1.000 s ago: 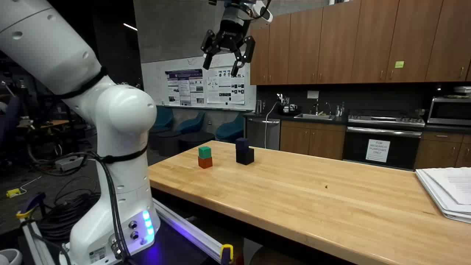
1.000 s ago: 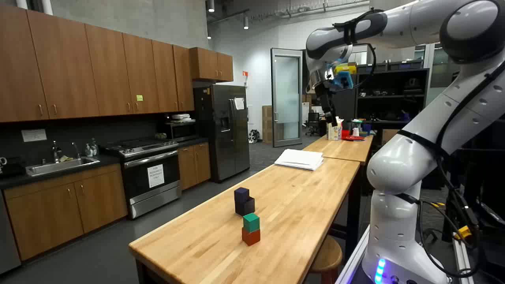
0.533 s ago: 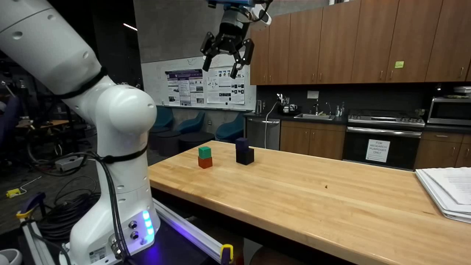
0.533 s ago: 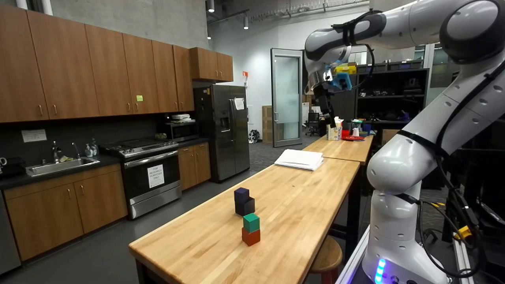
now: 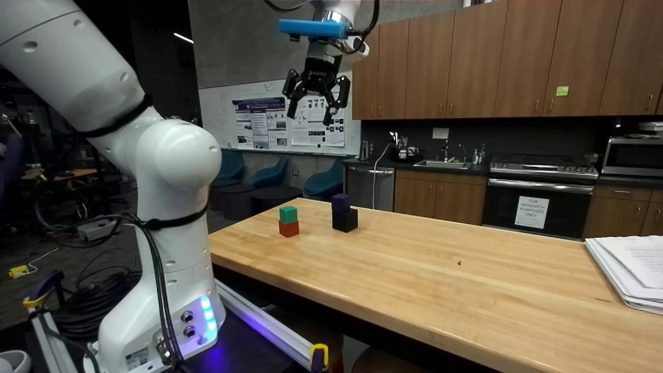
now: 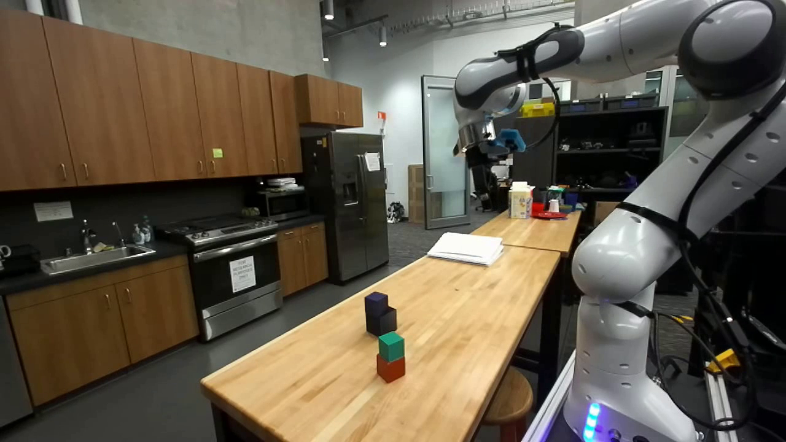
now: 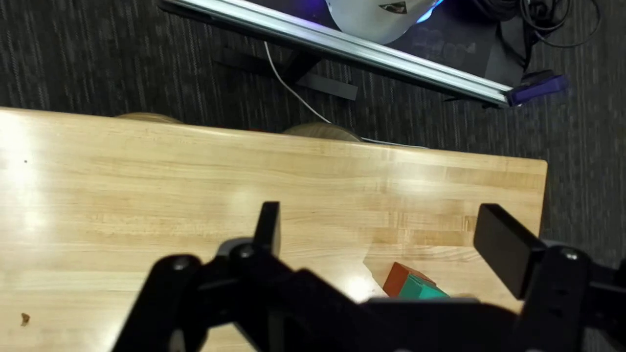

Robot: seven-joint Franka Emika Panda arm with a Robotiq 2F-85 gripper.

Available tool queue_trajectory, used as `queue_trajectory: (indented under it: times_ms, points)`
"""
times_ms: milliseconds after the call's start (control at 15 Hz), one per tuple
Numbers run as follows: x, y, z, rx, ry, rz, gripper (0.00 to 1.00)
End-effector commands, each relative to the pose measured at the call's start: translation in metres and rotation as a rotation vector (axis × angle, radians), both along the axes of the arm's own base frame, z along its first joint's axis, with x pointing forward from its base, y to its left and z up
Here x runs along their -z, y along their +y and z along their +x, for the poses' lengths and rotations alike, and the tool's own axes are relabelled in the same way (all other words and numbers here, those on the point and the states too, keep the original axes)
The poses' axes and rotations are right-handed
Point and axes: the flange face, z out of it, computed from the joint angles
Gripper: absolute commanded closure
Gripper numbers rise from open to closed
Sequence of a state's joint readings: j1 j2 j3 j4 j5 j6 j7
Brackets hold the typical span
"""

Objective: Put the green block on the table then put the orange block on top

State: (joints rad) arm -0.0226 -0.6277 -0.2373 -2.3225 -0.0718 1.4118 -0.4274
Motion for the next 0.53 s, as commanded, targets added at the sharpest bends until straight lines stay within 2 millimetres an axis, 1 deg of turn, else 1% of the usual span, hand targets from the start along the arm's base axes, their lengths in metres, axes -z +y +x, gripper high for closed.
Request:
queue_trajectory:
  times_ms: [0, 467]
  points:
    - [0.014, 0.026, 0.018, 0.016, -0.008, -0.033, 0.00]
    - [0.045, 0.071, 0.050, 0.098, -0.030, -0.087, 0.00]
